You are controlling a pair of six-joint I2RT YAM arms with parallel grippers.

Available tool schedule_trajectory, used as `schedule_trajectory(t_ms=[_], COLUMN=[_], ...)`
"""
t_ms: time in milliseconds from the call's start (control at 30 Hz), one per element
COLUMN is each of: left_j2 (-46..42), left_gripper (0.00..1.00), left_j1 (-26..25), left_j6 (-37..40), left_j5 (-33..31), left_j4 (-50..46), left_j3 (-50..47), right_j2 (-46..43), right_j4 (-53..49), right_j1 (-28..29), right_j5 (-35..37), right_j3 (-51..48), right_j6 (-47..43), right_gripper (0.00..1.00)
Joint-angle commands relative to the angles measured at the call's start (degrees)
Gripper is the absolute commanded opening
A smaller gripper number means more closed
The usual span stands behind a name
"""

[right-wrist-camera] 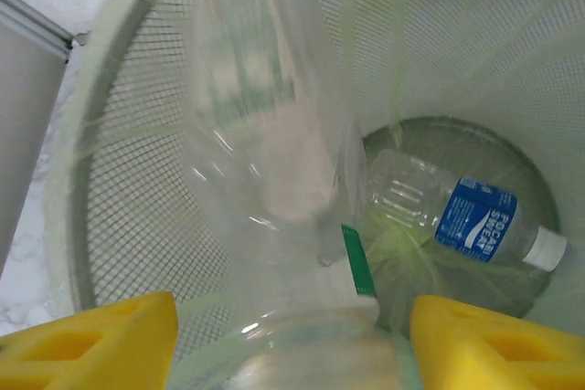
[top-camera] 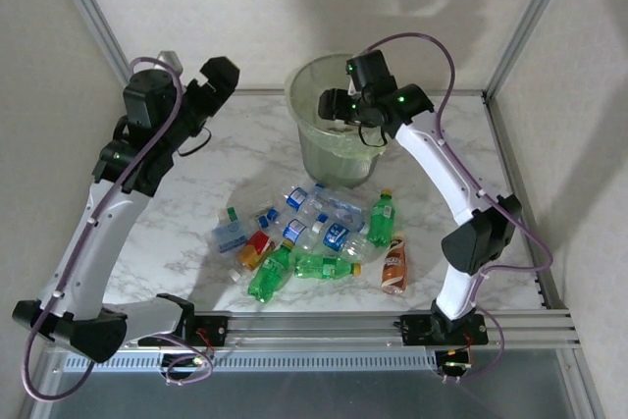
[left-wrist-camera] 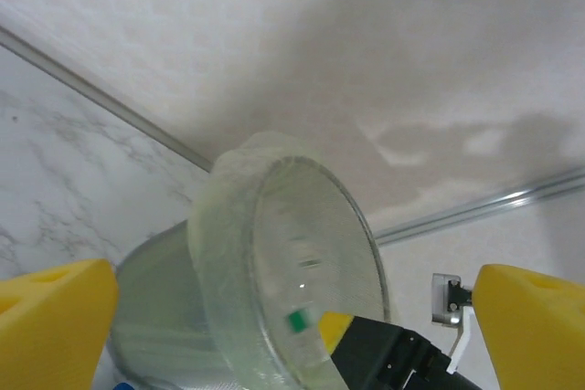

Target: Put the plastic bottles in the bin

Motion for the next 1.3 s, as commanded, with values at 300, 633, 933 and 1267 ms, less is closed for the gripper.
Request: schedule_trajectory(t_ms=[300, 633, 933, 1267], left_j2=[-2.94, -1.66, -1.34, -0.83], left_gripper=[0.99, 0.85, 0.81, 0.79], left_j1=[1.32, 2.49, 1.96, 0.98], left_j6=[-3.0, -3.32, -0.86, -3.34], left_j5=[-3.73, -1.75, 3.33, 5.09], left_j4=[-3.18, -7.67, -7.54, -2.96], left_j3=[-8.23, -16.25, -21.59, -24.81], right_j2=[-9.16, -28.68, -36.16, -40.28], right_j4=[0.65, 9.39, 3.43, -9.68], right_j1=[1.68, 6.66, 6.63, 6.62], right_j5=[3.09, 5.28, 10.59, 16.27], right_j3=[4.75, -15.34, -26.6, -42.4], right_j6=[-1.49, -2.18, -0.09, 14.37], right_gripper=[0.8, 0.8, 0.81, 0.82])
